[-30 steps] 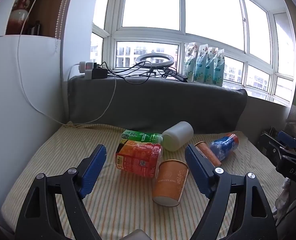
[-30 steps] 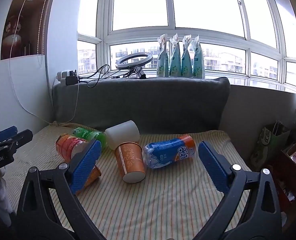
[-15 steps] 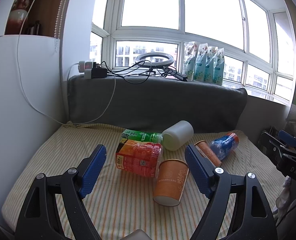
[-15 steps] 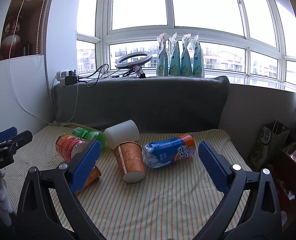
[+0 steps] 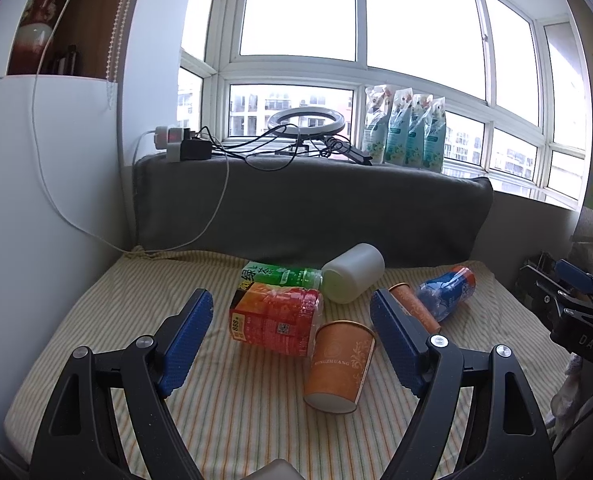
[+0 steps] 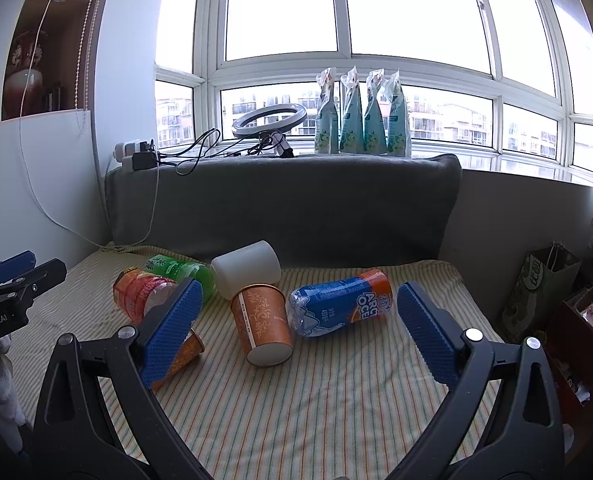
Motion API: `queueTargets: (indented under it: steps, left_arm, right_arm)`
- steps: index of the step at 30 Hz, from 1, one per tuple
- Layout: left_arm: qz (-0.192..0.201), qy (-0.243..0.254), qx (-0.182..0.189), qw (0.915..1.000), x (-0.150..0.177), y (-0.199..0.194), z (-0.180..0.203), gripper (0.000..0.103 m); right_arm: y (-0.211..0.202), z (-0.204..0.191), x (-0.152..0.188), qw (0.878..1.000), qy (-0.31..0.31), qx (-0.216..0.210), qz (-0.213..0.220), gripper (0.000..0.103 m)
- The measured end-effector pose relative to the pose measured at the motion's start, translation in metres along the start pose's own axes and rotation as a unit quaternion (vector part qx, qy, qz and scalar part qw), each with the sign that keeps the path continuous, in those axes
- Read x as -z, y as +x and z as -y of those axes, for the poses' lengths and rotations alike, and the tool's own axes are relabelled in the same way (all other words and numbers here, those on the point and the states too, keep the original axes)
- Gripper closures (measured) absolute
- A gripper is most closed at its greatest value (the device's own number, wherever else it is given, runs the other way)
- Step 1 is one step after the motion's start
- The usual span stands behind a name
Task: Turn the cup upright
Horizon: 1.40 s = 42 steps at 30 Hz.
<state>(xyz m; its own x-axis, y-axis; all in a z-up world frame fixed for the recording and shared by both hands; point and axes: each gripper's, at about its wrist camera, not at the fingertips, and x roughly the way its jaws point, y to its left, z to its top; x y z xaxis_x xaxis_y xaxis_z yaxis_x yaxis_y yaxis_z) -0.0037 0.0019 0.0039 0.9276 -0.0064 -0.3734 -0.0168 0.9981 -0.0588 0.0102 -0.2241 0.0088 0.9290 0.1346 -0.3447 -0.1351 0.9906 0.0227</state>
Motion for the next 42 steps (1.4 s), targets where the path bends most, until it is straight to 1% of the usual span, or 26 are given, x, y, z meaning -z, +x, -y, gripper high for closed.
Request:
queueTargets:
  steps: [21, 42]
  left_arm:
    - [0.005, 0.003, 0.002, 1.0, -0.0015, -0.0036, 0.0047, 0.022]
    - [0.006, -0.002, 0.002, 1.0, -0.0012, -0.002, -0.0004, 0.022]
  right_arm:
    - [-0.0013, -0.0005, -0.0001, 1.0, -0.001, 0.0, 0.0, 0.003]
    - [0.0016, -0.0038, -0.0003, 1.0, -0.003, -0.002, -0.002, 0.003]
